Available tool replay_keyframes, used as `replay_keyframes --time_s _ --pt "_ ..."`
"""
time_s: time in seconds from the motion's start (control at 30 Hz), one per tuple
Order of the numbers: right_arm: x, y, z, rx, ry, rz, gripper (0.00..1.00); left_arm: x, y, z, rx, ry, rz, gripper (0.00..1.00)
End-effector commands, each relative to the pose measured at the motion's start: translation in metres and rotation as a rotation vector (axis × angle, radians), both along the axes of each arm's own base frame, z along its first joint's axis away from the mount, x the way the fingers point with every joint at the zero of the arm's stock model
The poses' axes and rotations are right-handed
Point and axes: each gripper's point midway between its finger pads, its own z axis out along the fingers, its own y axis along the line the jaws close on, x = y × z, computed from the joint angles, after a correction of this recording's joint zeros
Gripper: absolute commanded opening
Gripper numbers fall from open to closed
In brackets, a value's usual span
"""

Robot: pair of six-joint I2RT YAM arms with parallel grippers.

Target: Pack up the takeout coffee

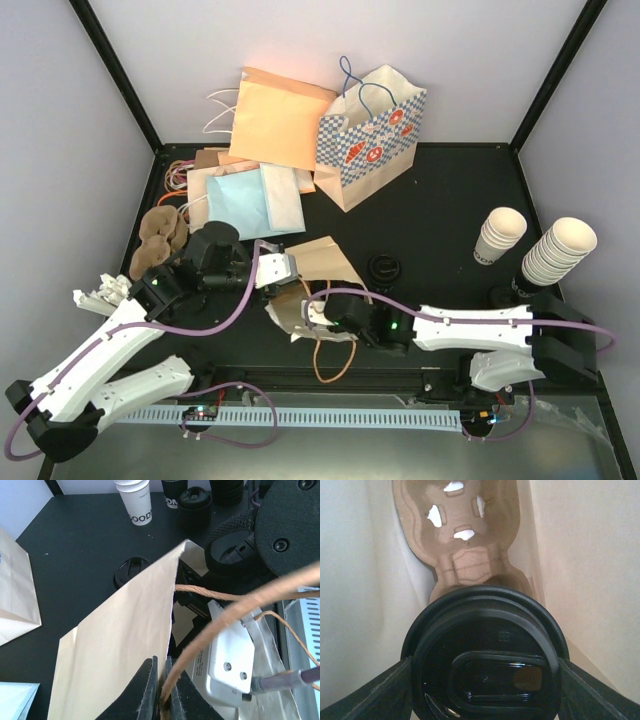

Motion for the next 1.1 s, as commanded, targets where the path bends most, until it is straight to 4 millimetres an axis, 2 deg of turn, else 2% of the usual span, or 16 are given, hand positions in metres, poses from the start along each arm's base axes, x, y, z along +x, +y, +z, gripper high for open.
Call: replay_keyframes --time_s 0.0,0.17,0.23,0.27,0.3,0.33,0.4,0.47,0.63,0.73,0.83,0.93,1.07 --pt "-0.009 0.001 0.002 0.086 -0.076 0.059 0.71 -0.004 -0.009 0.010 -0.061 0.008 -0.036 0.08" --pt "-0.010 0.002 0.006 0.102 -0.123 0.092 0.71 -0.005 -0.011 0.008 -0.059 0.029 -0.046 0.11" --pt "-0.010 0.003 0.004 0.096 -0.120 0.099 0.71 -0.006 -0.011 0.009 -0.065 0.038 -0.045 0.16" --pt "-0.012 0.004 0.003 0.093 -0.117 0.108 0.71 -0.007 -0.011 0.010 -0.070 0.045 -0.045 0.21" --pt "-0.013 0.004 0.002 0.092 -0.118 0.114 0.70 -0.008 -0.012 0.011 -0.076 0.053 -0.047 0.30" --pt "-0.012 0.003 0.002 0.094 -0.121 0.113 0.70 -0.009 -0.012 0.013 -0.086 0.066 -0.044 0.44" --pt "-0.012 0.002 0.001 0.093 -0.133 0.109 0.70 -0.008 -0.012 0.024 -0.118 0.088 -0.016 0.59" --pt "-0.011 0.001 -0.001 0.082 -0.138 0.110 0.70 -0.004 -0.011 0.038 -0.153 0.098 0.020 0.67" --pt "-0.010 0.000 0.000 0.078 -0.155 0.107 0.69 0.014 0.002 0.073 -0.214 0.116 0.154 0.79" --pt "-0.008 -0.001 0.002 0.079 -0.175 0.106 0.69 0.045 0.023 0.088 -0.254 0.152 0.351 0.87" --pt "-0.008 -0.001 0.000 0.071 -0.187 0.115 0.69 0.085 0.053 0.089 -0.299 0.230 0.554 0.92" --pt "-0.009 0.000 -0.002 0.065 -0.182 0.119 0.69 0.120 0.070 0.067 -0.297 0.341 0.681 0.99" --pt "-0.008 0.000 -0.001 0.062 -0.190 0.120 0.69 0.162 0.076 0.023 -0.196 0.488 0.765 0.99"
